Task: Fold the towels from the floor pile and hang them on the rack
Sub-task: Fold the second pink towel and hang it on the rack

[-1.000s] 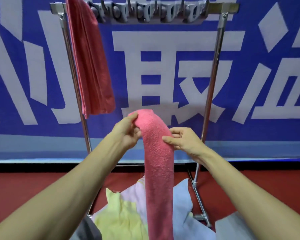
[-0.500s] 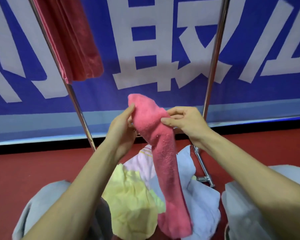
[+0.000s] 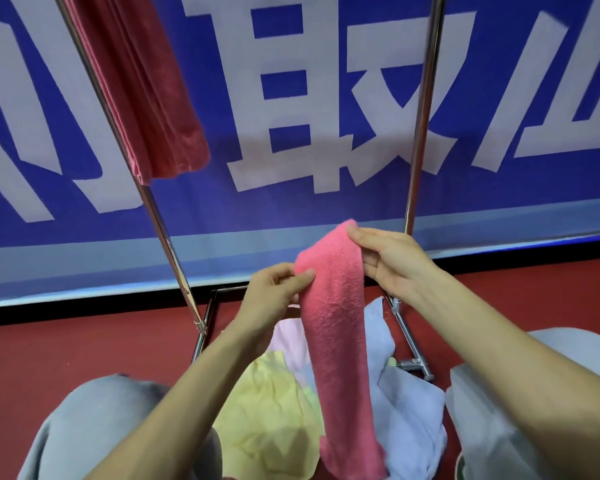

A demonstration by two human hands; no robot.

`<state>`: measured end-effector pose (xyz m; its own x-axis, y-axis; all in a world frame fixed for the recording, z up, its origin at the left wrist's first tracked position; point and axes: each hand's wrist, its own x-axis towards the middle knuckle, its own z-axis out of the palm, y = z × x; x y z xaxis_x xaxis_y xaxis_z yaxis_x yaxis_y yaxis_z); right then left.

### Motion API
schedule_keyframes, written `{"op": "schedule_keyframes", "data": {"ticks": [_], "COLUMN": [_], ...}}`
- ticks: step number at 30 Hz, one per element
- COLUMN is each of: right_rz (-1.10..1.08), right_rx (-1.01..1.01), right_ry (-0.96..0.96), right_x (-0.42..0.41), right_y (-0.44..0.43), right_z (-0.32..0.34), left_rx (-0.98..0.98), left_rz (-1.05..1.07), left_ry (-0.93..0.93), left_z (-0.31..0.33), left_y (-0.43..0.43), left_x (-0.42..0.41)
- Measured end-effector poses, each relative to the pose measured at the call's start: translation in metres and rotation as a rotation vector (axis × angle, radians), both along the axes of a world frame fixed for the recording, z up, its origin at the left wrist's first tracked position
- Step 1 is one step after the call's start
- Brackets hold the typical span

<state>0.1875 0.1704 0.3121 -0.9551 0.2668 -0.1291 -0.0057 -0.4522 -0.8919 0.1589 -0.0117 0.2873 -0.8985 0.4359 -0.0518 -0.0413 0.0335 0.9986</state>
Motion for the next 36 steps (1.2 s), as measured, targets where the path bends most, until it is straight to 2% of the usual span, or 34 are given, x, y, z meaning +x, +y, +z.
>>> {"op": "schedule_keyframes", "data": {"ticks": [5,8,11,13,15,19,21,25,28,31,34,36], "right_rz": [0.068,0.237,0.433,0.463,0.438,0.419,0.375,0.253,0.140,0.067,0.067,0.068], "right_rx": [0.077,0.193,0.113,0.050,0.134,0.488,0.560,0.551,0.590,0.603,0.452,0.354], "right_ry": [-0.075,-0.131,-0.077,-0.028,-0.022,-0.015,-0.009,0.008,0.063,0.087,0.063,0.050], "right_x": [0.003,0.010,0.014,0.015,0.016,0.016,0.012,0.007,0.007,0.009,0.010,0.011], "right_y": [-0.001,-0.011,-0.025,-0.031,-0.033,-0.036,-0.037,-0.040,-0.039,-0.037,-0.033,-0.028], "right_z": [-0.008,-0.011,-0.010,-0.009,-0.010,-0.015,-0.020,-0.019,-0.015,-0.008,-0.002,0.001], "left_rx": [0.118,0.160,0.174,0.231,0.277,0.280,0.295,0.401,0.407,0.272,0.168,0.132], "left_rz": [0.023,0.091,0.196,0.241,0.275,0.384,0.434,0.459,0.375,0.292,0.245,0.122], "left_ry": [0.024,0.039,0.085,0.088,0.072,0.062,0.020,-0.088,-0.110,-0.069,-0.069,-0.058], "left_z": [0.007,0.013,0.018,0.023,0.027,0.027,0.025,0.022,0.021,0.016,0.005,0.002], "left_y": [0.003,0.003,0.000,-0.003,-0.007,-0.018,-0.023,-0.024,-0.019,-0.014,-0.010,-0.010], "left_x": [0.001,0.001,0.000,-0.001,-0.003,-0.012,-0.016,-0.016,-0.014,-0.015,-0.016,-0.012]}}
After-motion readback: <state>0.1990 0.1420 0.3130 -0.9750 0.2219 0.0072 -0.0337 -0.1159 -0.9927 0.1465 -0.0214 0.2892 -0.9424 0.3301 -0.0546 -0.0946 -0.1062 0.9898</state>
